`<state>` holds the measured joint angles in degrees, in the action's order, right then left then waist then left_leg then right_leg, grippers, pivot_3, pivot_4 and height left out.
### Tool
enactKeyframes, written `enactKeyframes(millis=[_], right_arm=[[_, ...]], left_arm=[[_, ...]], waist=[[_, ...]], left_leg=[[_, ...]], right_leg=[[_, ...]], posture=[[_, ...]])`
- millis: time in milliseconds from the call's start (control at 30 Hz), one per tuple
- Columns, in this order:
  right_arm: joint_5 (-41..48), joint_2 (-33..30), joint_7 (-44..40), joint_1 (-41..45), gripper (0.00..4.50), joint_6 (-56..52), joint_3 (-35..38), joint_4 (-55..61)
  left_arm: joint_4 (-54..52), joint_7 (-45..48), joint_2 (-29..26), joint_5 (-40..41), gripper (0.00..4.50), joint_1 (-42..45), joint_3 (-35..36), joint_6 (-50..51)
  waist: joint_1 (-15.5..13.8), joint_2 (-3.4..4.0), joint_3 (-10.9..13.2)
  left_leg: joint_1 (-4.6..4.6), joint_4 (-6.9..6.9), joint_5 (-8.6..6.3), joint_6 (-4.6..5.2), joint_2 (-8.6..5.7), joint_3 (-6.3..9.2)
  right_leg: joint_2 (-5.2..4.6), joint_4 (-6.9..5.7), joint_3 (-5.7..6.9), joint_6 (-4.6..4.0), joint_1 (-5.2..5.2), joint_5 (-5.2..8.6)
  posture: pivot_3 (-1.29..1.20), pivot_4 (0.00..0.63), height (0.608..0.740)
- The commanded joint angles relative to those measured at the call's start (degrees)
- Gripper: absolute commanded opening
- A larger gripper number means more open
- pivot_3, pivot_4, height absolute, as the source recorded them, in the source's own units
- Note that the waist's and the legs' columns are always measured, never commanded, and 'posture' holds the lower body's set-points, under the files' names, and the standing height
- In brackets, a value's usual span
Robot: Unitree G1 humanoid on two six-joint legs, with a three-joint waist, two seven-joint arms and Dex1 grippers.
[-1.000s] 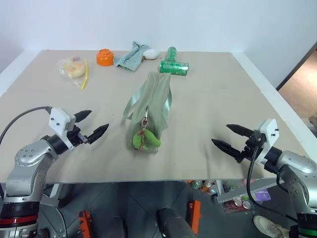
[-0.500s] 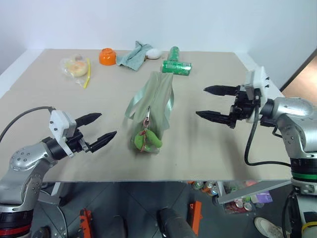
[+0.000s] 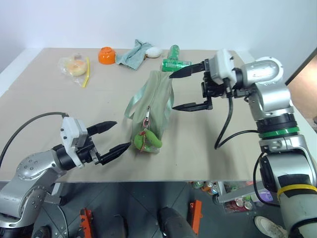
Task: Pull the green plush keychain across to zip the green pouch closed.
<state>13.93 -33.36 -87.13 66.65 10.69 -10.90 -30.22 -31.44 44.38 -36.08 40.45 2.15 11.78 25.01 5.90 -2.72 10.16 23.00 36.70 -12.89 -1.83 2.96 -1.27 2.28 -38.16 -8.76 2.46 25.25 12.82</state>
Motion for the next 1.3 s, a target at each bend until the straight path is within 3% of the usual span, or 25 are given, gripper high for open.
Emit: enactKeyframes(millis=[33,300,700,800,1133,1167,1300], right_arm=[[-2.84,1.69,-2.17,5.4,4.5,9.1,-0.06,-6.75],[-9.21,7.13,-2.52,13.66,4.5,26.37,-2.08,-24.57],[-15.1,7.31,-0.88,16.36,4.5,36.94,-2.54,-33.65],[-15.81,8.06,0.0,16.92,3.66,38.0,-2.25,-34.63],[-17.07,8.49,0.26,17.24,0.22,39.41,-2.14,-35.2],[-17.02,8.62,-0.02,17.61,0.03,38.56,-2.15,-34.95],[-16.89,8.98,-1.04,19.0,0.03,34.95,-2.13,-33.81]], left_arm=[[-2.92,-1.44,0.69,0.98,4.45,1.1,-0.31,0.02],[-2.35,-6.25,1.72,4.27,4.45,5.02,0.52,3.53],[-2.95,-12.22,3.01,8.48,4.45,7.09,1.5,6.9],[-2.85,-12.92,3.26,8.4,4.5,7.94,0.76,6.93],[-2.32,-13.14,3.57,8.04,4.5,8.69,0.76,6.69],[-2.05,-12.94,3.43,8.05,4.5,8.7,1.0,6.62],[0.72,-10.79,1.93,6.89,4.5,9.15,2.66,5.49]], waist=[[0.01,0.0,0.0],[0.07,0.02,0.02],[0.08,0.09,0.05],[0.1,0.12,0.07],[0.09,0.13,0.08],[0.09,0.13,0.08],[0.09,0.18,0.11]], left_leg=[[0.0,0.01,0.0,0.0,0.0,0.0],[-0.05,0.0,0.02,0.0,0.04,0.12],[-0.02,0.0,0.04,-0.04,0.02,0.28],[-0.02,0.0,0.06,-0.07,0.01,0.29],[0.0,-0.01,0.13,-0.2,0.01,0.58],[0.0,-0.01,0.14,-0.21,0.01,0.62],[0.0,-0.01,0.19,-0.29,0.01,0.72]], right_leg=[[0.0,0.0,0.0,-0.08,0.0,-0.05],[0.01,-0.02,0.18,-0.2,-0.06,-0.11],[-0.01,-0.05,0.33,-0.22,-0.07,-0.12],[-0.01,-0.06,0.34,-0.24,-0.07,-0.14],[-0.02,-0.07,0.63,-0.27,-0.12,-0.14],[-0.02,-0.07,0.68,-0.29,-0.13,-0.14],[-0.02,-0.11,0.78,-0.34,-0.14,-0.16]], posture=[[0.0,0.15,0.74],[0.0,0.15,0.74],[0.0,0.15,0.74],[0.0,0.15,0.74],[0.0,0.15,0.74],[0.0,0.15,0.74],[0.0,0.15,0.74]])
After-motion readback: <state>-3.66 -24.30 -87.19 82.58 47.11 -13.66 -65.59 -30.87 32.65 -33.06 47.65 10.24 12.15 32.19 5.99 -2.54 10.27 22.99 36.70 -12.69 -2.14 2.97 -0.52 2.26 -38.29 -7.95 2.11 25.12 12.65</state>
